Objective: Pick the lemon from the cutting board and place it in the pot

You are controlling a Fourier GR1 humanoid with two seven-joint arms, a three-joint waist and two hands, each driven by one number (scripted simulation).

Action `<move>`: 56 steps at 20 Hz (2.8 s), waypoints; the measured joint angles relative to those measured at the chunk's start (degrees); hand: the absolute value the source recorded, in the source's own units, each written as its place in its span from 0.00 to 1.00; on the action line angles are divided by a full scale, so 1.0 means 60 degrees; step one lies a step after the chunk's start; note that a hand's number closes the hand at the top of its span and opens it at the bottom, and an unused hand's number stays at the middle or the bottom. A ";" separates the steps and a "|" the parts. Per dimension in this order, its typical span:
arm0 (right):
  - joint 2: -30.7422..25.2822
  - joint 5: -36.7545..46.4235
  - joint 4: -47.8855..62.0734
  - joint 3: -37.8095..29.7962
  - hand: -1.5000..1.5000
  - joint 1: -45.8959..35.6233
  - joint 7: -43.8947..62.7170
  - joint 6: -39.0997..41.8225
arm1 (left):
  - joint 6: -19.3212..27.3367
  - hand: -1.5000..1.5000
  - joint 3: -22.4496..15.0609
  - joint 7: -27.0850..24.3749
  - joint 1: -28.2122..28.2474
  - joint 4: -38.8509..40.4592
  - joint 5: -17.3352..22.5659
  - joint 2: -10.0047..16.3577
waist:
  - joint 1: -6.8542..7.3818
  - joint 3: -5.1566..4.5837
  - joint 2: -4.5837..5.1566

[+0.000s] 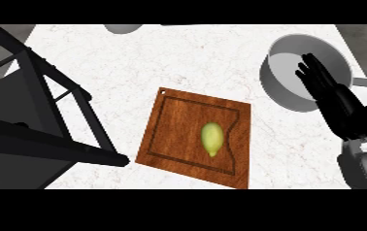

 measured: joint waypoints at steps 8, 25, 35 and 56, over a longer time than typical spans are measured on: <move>0.1220 0.2161 -0.0500 -0.0624 0.00 0.2333 -0.2007 -0.3507 | -0.0321 0.50 -0.0052 -0.0698 0.0744 -0.0005 -0.0618 0.0312 | -0.0673 -0.0453 -0.0174; 0.3929 0.7321 -0.2424 0.3548 0.00 0.7690 -0.6055 -1.0314 | -0.1240 0.50 -0.0331 -0.0770 0.0495 -0.0070 -0.0498 0.0358 | -0.0204 -0.0384 -0.0069; 0.4038 1.1401 -0.2574 0.4359 0.00 0.9350 -0.2368 -0.9320 | -0.1510 0.50 -0.0394 -0.0657 0.0096 -0.0110 -0.0655 0.0392 | 0.0293 -0.0452 0.0171; 0.4037 1.5218 -0.3112 0.6190 0.00 0.3083 0.8657 -0.2206 | -0.1850 0.50 0.0033 -0.0587 -0.0021 0.0677 -0.0875 0.0172 | 0.0223 -0.0427 0.0009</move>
